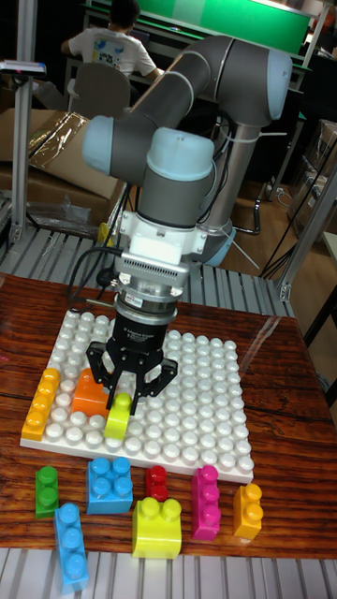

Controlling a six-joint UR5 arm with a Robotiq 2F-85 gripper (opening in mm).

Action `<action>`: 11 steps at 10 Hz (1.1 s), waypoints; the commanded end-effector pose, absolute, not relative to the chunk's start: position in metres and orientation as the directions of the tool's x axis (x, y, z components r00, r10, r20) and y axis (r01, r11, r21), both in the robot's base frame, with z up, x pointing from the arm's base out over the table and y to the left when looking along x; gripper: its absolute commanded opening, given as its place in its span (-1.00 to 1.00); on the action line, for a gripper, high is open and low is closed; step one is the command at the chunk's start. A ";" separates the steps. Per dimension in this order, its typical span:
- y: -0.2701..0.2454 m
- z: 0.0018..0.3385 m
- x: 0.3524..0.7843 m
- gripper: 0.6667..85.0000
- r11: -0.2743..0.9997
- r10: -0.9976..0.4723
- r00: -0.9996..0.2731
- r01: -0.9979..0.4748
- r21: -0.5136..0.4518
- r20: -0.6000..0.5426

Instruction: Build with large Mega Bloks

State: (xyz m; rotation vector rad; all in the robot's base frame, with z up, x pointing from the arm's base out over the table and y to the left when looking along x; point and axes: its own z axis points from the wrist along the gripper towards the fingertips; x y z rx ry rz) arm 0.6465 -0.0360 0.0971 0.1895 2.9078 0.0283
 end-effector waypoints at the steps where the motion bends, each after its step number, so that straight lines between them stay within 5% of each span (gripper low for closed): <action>1: -0.034 0.084 0.652 -0.99 0.990 0.142 -0.960 0.138 0.035 -0.243; 11: -0.030 0.069 0.633 -0.99 0.999 0.035 -0.970 0.034 0.008 -0.240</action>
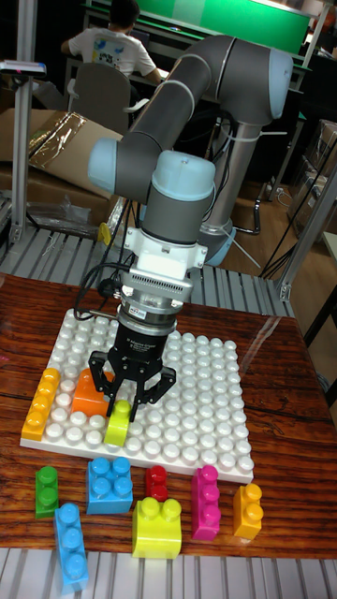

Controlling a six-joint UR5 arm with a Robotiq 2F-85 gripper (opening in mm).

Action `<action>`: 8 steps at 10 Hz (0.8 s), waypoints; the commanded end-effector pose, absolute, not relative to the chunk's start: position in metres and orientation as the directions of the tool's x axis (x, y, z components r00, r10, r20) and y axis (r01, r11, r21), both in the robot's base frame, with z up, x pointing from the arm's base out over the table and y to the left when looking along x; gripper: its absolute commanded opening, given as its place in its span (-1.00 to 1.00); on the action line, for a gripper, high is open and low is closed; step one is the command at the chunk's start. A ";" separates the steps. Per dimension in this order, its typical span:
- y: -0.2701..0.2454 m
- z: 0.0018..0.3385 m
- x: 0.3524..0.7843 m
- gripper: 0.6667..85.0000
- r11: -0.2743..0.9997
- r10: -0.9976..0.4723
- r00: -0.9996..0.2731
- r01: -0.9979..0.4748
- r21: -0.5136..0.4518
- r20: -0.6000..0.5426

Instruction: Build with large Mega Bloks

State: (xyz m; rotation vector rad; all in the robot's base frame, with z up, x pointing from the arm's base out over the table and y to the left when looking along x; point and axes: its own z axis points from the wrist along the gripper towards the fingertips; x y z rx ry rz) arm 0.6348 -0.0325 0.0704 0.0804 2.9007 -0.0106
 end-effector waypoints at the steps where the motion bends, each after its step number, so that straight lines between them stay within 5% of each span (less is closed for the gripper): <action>1: -0.028 0.068 0.632 -0.99 1.000 0.015 -0.971 0.014 0.009 -0.238; 8: -0.029 0.061 0.636 -0.99 0.999 -0.031 -0.965 -0.039 0.023 -0.261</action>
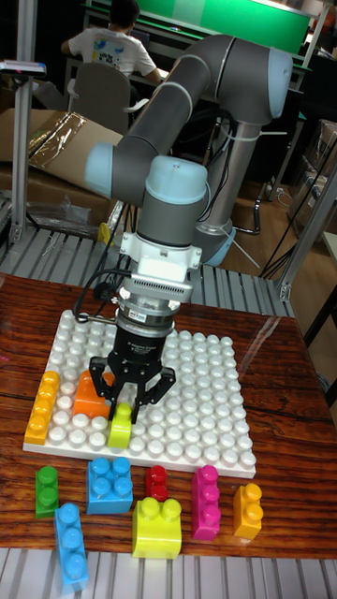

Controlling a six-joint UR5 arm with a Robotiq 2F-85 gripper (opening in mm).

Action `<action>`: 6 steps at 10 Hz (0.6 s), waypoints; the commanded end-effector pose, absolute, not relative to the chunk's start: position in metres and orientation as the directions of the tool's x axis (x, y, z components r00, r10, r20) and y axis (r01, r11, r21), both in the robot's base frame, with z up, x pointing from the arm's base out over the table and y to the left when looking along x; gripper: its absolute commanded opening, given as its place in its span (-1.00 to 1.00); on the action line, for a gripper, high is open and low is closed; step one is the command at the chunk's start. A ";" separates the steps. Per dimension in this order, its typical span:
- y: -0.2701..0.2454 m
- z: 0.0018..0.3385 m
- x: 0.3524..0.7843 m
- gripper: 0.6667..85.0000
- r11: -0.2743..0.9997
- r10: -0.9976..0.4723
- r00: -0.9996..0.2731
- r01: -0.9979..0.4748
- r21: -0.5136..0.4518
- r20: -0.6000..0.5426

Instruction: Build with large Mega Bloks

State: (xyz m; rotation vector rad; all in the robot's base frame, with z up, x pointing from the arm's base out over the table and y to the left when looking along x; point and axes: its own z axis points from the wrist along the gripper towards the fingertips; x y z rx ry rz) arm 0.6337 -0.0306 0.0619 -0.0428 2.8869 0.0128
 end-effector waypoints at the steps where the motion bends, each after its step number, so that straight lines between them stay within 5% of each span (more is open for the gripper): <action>1: -0.027 0.059 0.638 -0.99 0.999 -0.029 -0.964 -0.039 0.032 -0.266; 6: -0.029 0.051 0.642 -0.99 0.998 -0.042 -0.961 -0.050 0.024 -0.273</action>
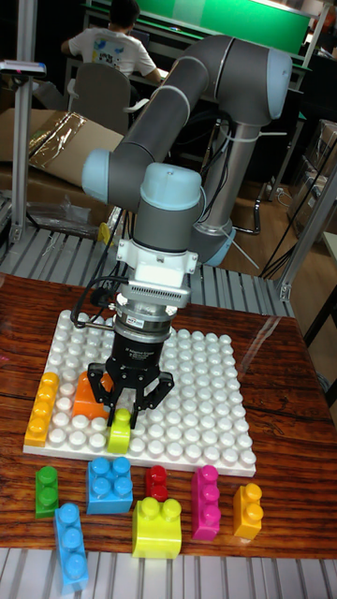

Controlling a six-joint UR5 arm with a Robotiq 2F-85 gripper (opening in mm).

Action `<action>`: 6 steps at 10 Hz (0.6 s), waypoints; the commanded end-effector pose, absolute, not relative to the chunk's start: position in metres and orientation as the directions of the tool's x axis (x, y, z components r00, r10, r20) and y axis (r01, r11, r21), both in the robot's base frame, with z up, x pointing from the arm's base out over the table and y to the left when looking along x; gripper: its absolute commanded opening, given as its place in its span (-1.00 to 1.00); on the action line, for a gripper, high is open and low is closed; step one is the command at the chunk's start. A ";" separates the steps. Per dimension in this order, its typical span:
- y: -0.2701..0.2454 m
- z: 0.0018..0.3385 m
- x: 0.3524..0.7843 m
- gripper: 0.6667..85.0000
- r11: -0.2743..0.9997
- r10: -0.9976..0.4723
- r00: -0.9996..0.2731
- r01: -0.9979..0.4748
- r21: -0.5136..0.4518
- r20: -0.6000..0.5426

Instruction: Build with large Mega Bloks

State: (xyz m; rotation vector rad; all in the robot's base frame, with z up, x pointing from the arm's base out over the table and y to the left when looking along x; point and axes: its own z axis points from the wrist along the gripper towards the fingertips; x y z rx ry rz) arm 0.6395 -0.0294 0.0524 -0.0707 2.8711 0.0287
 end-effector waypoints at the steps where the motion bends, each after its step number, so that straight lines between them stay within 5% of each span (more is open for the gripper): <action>1: -0.028 0.051 0.642 -0.99 0.998 -0.041 -0.961 -0.050 0.025 -0.275; 6: -0.028 0.052 0.646 -0.99 0.998 -0.047 -0.959 -0.056 0.026 -0.279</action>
